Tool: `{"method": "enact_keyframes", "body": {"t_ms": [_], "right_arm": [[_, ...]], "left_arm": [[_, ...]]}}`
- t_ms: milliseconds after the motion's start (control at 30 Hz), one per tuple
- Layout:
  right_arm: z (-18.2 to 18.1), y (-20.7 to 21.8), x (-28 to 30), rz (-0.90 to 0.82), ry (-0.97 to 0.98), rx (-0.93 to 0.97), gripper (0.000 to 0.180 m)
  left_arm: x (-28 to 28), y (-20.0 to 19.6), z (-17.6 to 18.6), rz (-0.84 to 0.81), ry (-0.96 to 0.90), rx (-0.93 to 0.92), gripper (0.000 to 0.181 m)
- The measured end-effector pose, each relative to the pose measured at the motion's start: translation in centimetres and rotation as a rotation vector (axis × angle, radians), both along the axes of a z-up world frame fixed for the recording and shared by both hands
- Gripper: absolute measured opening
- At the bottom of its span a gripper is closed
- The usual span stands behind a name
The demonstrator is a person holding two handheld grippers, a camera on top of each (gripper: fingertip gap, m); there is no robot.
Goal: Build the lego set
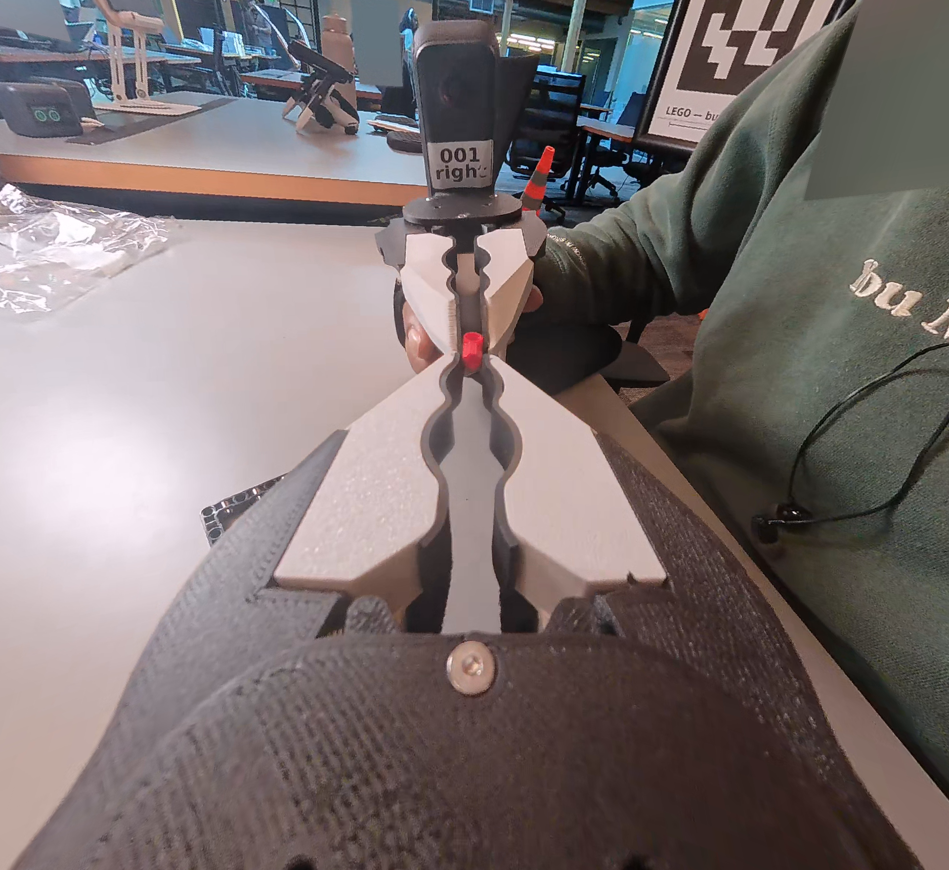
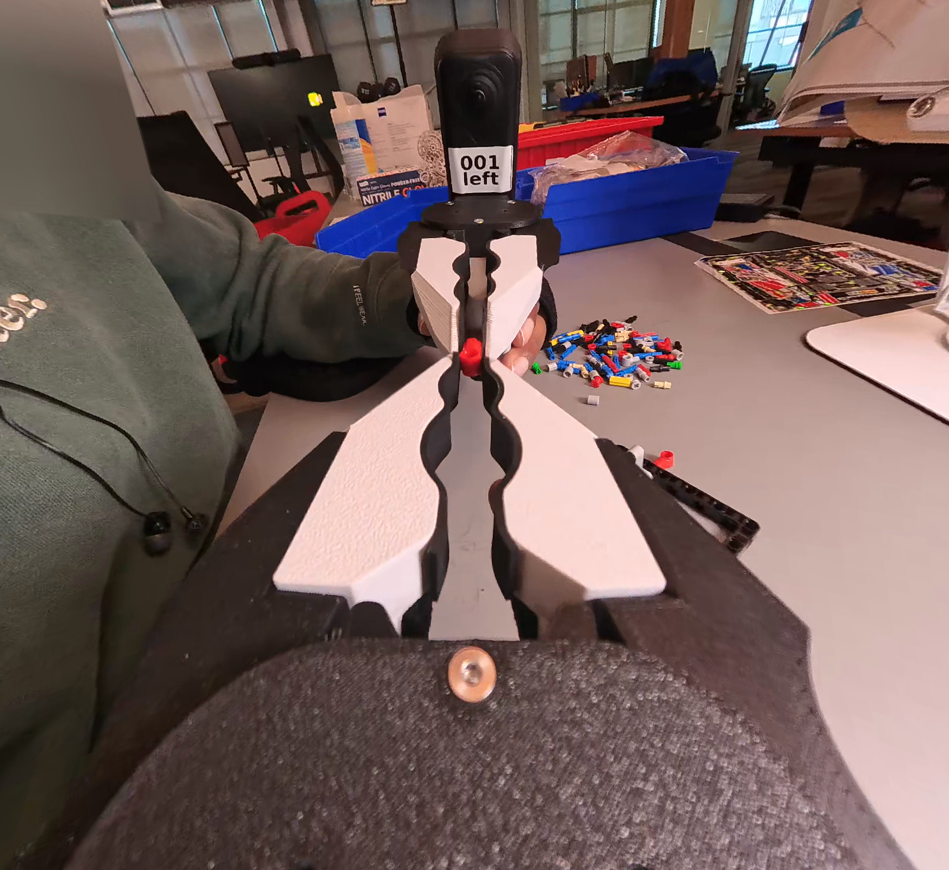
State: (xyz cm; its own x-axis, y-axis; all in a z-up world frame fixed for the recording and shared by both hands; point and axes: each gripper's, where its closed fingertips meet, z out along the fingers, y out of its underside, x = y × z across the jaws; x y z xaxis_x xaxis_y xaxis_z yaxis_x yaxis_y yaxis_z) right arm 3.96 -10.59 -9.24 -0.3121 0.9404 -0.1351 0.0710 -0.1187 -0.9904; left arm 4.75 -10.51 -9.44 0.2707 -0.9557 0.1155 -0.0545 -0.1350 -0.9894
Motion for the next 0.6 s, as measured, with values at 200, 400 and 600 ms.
{"method": "enact_keyframes", "body": {"t_ms": [200, 400, 600], "right_arm": [[-0.1, 0.2, -0.1, -0.029, 0.011, 0.028, 0.005], [-1.1, 1.7, -0.3, -0.095, -0.051, 0.051, 0.005], [-5.7, 4.8, 0.7, -0.193, -0.294, 0.192, 0.005]], "left_arm": [[0.0, 0.1, -0.2, 0.003, -0.001, -0.017, 0.006], [-1.2, 1.9, -1.5, 0.099, 0.095, -0.050, 0.024], [-6.2, 5.0, -8.0, 0.247, 0.453, -0.087, 0.057]]}}
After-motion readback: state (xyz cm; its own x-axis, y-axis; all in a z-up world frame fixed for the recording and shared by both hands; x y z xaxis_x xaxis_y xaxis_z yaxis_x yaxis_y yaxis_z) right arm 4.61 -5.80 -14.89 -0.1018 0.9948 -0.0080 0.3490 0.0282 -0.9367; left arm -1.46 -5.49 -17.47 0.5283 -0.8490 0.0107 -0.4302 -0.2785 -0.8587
